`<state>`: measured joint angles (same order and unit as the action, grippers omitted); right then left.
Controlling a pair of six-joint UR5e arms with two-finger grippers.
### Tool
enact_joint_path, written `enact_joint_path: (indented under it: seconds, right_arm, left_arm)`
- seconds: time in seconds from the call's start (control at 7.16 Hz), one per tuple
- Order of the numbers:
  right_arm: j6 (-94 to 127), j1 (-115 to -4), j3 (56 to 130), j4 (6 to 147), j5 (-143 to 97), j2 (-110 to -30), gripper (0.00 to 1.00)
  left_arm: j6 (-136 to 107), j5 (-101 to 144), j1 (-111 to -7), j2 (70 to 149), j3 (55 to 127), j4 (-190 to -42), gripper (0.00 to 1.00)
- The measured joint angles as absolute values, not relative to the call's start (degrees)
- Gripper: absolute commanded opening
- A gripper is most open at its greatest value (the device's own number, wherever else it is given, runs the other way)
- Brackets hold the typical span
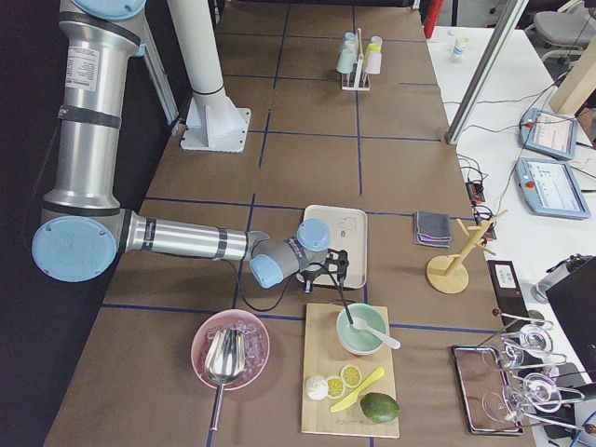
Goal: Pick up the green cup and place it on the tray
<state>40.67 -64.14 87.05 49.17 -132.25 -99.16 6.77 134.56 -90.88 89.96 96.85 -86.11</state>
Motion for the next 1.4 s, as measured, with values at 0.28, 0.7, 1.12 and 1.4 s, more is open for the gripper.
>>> enact_joint_path:
  seconds: [0.28, 0.7, 1.12, 1.4]
  right_arm:
    - [40.85, -66.53, 88.54, 45.2, -133.0, -99.78, 0.0]
    - [43.35, -69.17, 92.93, 44.42, -137.81, -99.02, 0.0]
    - [51.68, -68.82, 95.22, 44.44, -139.74, -93.42, 0.0]
    - [61.61, -64.94, 96.36, 44.49, -140.52, -87.42, 0.0]
  left_arm:
    - [6.77, 134.56, -90.88, 90.05, 96.85, -86.03, 1.0]
    - [6.77, 134.56, -90.9, 90.07, 96.85, -85.96, 1.0]
    - [6.77, 134.64, -90.96, 89.93, 96.85, -85.96, 1.0]
    - [6.77, 134.61, -90.97, 89.92, 96.86, -85.96, 1.0]
